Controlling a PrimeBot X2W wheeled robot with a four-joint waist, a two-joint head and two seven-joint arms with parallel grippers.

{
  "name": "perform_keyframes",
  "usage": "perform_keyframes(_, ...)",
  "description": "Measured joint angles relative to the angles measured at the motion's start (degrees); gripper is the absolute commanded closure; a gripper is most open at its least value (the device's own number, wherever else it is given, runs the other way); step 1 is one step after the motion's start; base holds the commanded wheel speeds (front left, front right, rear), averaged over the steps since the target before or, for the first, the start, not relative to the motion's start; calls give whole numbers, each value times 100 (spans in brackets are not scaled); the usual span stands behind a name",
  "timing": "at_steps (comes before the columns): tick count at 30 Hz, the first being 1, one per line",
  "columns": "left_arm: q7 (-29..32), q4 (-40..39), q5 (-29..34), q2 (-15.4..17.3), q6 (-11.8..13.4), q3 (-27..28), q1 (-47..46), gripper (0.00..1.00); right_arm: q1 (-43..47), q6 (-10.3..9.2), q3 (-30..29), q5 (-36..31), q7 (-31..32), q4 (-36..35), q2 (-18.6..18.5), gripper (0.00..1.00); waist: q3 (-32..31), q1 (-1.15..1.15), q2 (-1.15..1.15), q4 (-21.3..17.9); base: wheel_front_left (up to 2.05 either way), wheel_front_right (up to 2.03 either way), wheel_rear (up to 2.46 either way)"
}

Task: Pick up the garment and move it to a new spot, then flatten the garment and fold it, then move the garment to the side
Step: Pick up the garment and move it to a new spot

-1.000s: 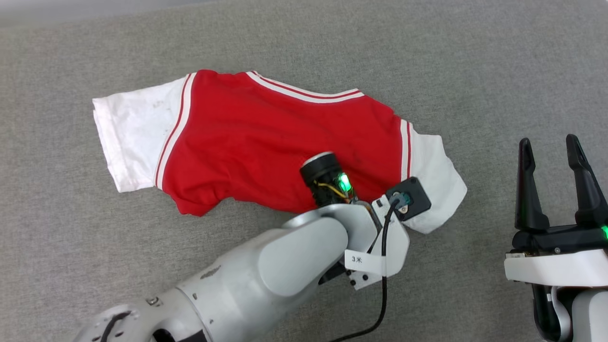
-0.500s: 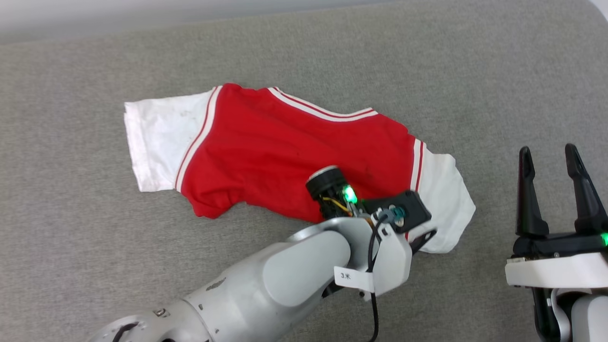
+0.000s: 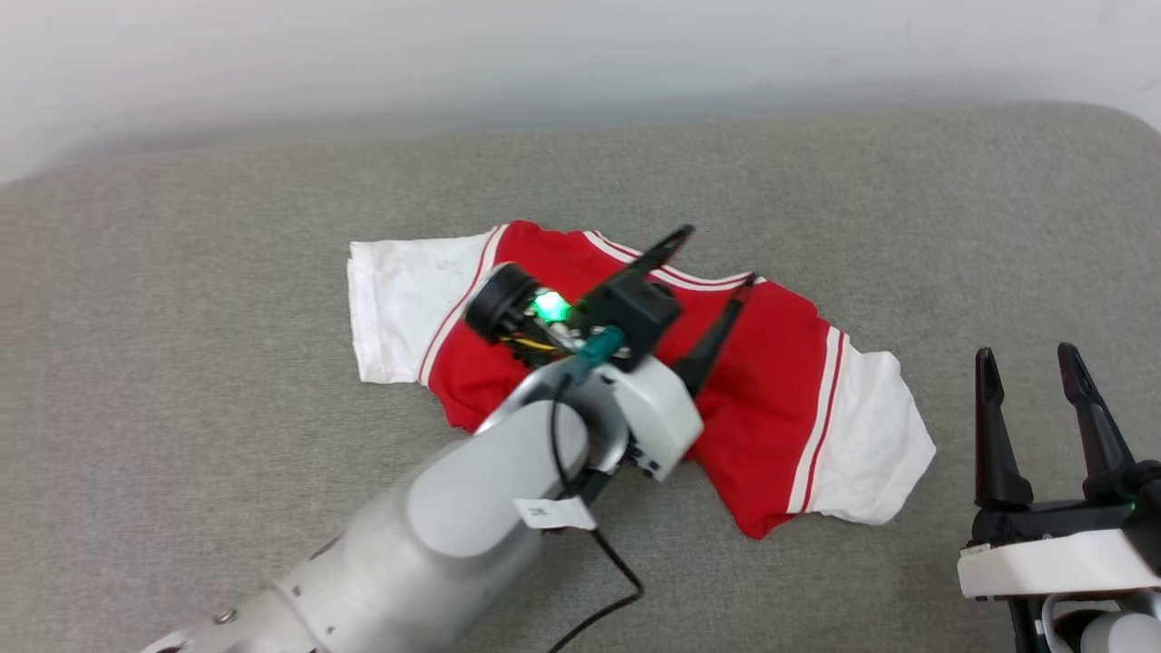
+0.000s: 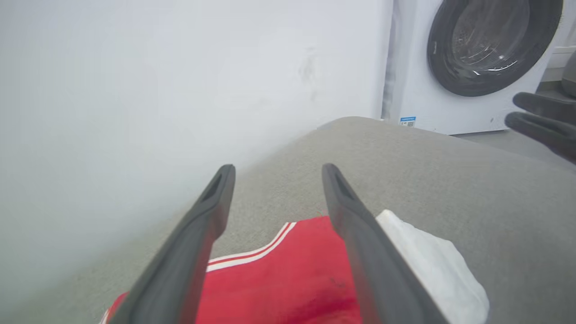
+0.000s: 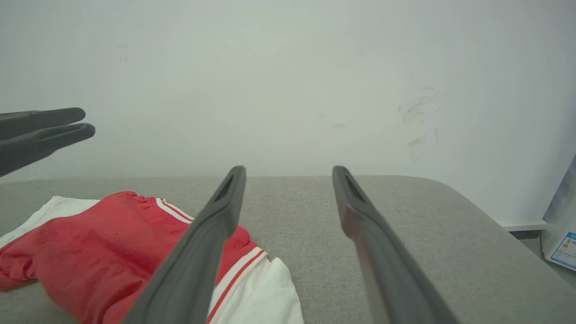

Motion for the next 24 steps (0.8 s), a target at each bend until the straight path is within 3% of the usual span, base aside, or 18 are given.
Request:
perform_keyframes(8,-31,-1131,390,722,822,1359,938,0,146,0,-3,2,0,59,0,0,-296,0,0,256,0,0,0)
perform_keyframes(11,-32,-1540,580,964,1010,1903,1470,0,196,0,15,37,0,74,1,0,-380,0,0,324,0,0,0)
perform_keyframes(19,-32,-2214,1067,1187,1117,3183,2877,0,305,0,49,142,0,126,1,0,-566,0,0,463,0,0,0)
perform_keyframes(24,-32,-2438,1329,1098,925,3840,3710,0,392,0,74,209,0,166,1,0,-689,0,0,524,0,0,0)
